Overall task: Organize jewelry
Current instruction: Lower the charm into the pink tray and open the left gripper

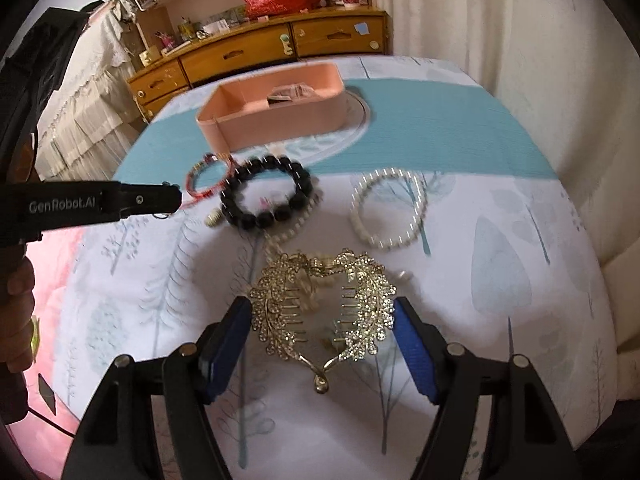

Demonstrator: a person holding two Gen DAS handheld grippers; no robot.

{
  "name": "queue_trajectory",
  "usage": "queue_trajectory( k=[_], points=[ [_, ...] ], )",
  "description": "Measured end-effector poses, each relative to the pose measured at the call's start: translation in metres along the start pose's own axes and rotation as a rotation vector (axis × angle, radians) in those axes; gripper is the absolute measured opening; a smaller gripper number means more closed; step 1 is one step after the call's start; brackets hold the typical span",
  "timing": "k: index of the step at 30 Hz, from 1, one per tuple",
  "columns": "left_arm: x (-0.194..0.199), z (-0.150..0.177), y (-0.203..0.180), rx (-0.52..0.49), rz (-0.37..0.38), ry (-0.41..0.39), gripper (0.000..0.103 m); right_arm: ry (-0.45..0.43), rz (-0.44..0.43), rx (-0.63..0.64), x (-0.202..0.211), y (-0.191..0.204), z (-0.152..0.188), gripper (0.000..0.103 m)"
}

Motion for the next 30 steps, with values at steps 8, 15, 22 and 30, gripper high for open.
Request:
queue_trajectory(
  k=[8,15,22,30],
  points=[
    [0.009,-0.037,0.006,0.068,0.049,-0.048,0.02,-0.065,-0.072,-0.006,0.004,0.008,-0.058,0.072],
    [0.004,-0.073,0.015,0.117,0.036,-0.083,0.02,-0.2,-0.097,-0.001,0.002,0.008,-0.127,0.072],
    [0.002,-0.11,0.023,0.163,0.025,-0.136,0.02,-0.264,-0.142,-0.001,-0.007,0.01,-0.175,0.072],
    [-0.014,-0.135,0.033,0.209,-0.007,-0.141,0.02,-0.24,-0.206,-0.016,-0.035,0.013,-0.204,0.072]
  ],
)
Point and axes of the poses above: each gripper's, at about its wrist camera, not at the fingertips, and x roughly against the way its jaws point, y to its left, z to its underside, the point moved 7 cm from there along -x, roughly the way its jaws point, and after that the axes turned 6 degrees about z, right-handed, at the moved point
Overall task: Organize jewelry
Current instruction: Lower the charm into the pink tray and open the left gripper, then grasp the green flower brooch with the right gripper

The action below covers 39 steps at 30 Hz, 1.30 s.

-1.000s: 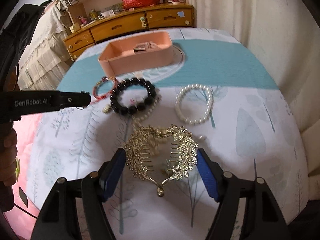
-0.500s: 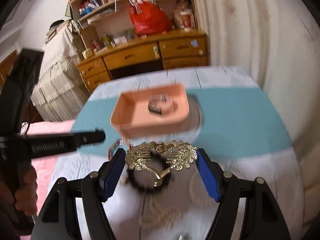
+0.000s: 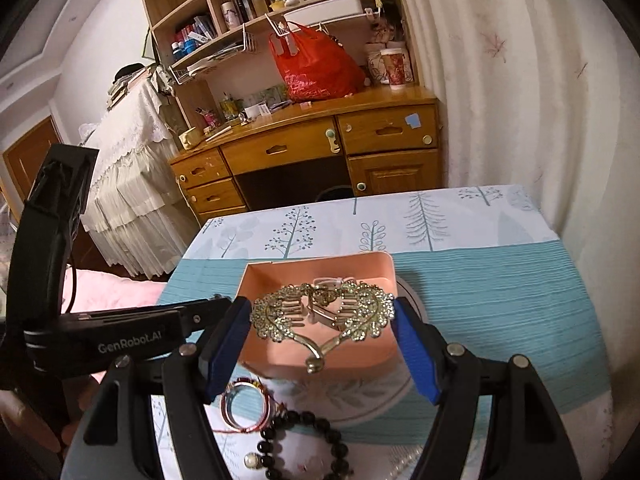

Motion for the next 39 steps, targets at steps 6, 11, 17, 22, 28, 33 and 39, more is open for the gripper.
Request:
queue_trajectory(
  k=[6,11,17,22,28,33,39],
  points=[
    [-0.009,-0.004,0.012,0.038,-0.062,0.017,0.034,0.071,-0.001,-0.019,-0.023,-0.009,0.003,0.072],
    [-0.003,0.001,0.019,0.066,-0.06,0.02,0.044,0.068,0.006,-0.007,-0.019,-0.011,0.001,0.074],
    [0.019,0.018,0.02,0.059,-0.048,0.004,0.054,0.057,0.027,-0.028,-0.003,-0.014,0.007,0.074],
    [0.036,0.047,0.026,0.037,-0.048,0.023,0.067,0.063,0.062,-0.033,0.018,-0.012,0.035,0.078],
    [0.022,0.101,0.035,-0.016,-0.084,0.14,0.074,0.132,0.1,-0.063,0.038,-0.015,0.09,0.078],
    [0.014,0.14,0.031,-0.046,-0.085,0.197,0.074,0.226,0.112,-0.069,0.054,-0.023,0.143,0.078],
    [0.016,0.172,0.009,-0.083,-0.036,0.2,0.074,0.28,0.151,0.116,0.073,-0.021,0.189,0.078]
  ],
)
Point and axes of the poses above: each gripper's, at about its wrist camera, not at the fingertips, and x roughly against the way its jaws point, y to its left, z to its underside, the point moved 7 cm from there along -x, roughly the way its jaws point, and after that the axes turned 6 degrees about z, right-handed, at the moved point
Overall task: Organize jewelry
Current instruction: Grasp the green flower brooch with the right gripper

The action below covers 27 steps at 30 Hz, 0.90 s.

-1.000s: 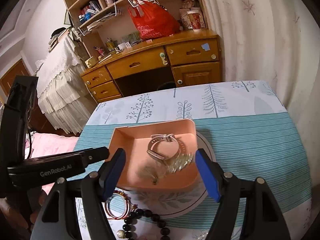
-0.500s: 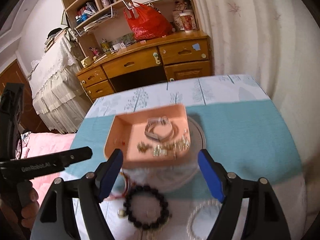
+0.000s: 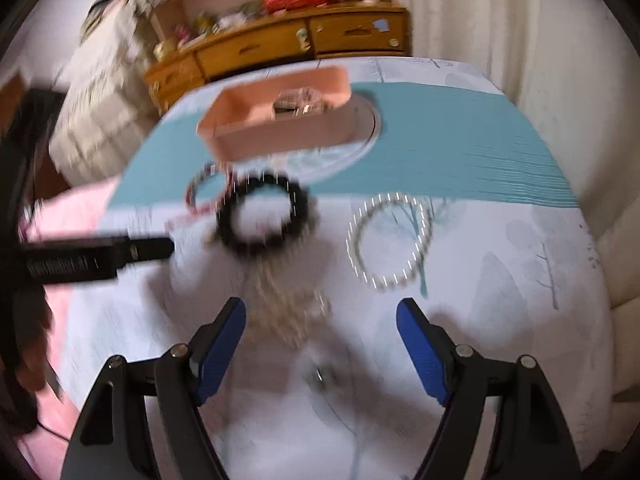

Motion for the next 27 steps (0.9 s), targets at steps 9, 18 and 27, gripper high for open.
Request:
queue_trajectory(
  k=[9,18,27],
  points=[
    [-0.014,0.017,-0.039,0.089,0.068,0.0,0.074,-0.01,-0.085,0.224,-0.003,0.014,0.023,0.047],
    [-0.038,0.025,-0.071,0.17,0.021,-0.014,0.074,-0.002,-0.187,0.443,-0.011,0.009,0.031,0.02],
    [-0.053,0.025,-0.09,0.16,-0.092,-0.098,0.062,0.016,-0.197,0.537,-0.015,-0.029,0.022,0.02]
  ],
)
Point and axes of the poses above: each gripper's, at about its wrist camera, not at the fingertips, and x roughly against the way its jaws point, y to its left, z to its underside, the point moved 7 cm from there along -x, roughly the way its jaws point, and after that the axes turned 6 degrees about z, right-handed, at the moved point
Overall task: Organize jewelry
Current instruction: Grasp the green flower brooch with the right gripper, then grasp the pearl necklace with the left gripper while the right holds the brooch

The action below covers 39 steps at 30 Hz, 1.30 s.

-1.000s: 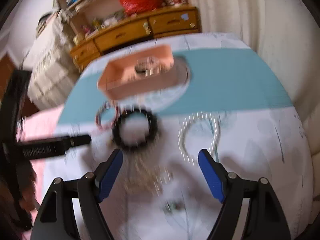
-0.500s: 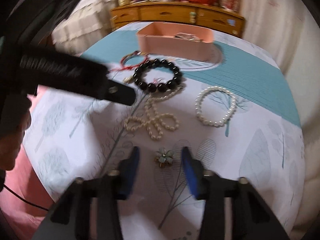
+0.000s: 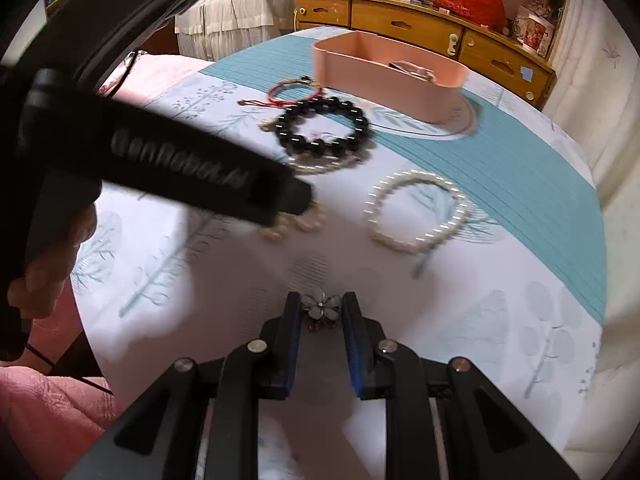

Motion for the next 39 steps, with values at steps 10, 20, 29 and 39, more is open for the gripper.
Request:
queue_trajectory(
  k=[10,20,29,39],
  points=[
    [-0.008,0.001,-0.02,-0.066,-0.076,-0.046,0.044,0.001,0.003,-0.02,-0.002,-0.037,-0.012,0.02],
    [0.003,0.007,0.0,-0.101,-0.084,0.025,0.007,-0.035,-0.049,-0.095,-0.009,-0.044,-0.035,0.02],
    [0.021,0.014,0.013,-0.054,-0.034,0.118,0.003,-0.097,-0.082,-0.227,-0.013,-0.056,-0.065,0.02],
    [0.093,-0.019,0.006,-0.093,0.007,0.123,0.003,-0.18,-0.072,-0.323,-0.01,-0.073,-0.101,0.02]
  ],
)
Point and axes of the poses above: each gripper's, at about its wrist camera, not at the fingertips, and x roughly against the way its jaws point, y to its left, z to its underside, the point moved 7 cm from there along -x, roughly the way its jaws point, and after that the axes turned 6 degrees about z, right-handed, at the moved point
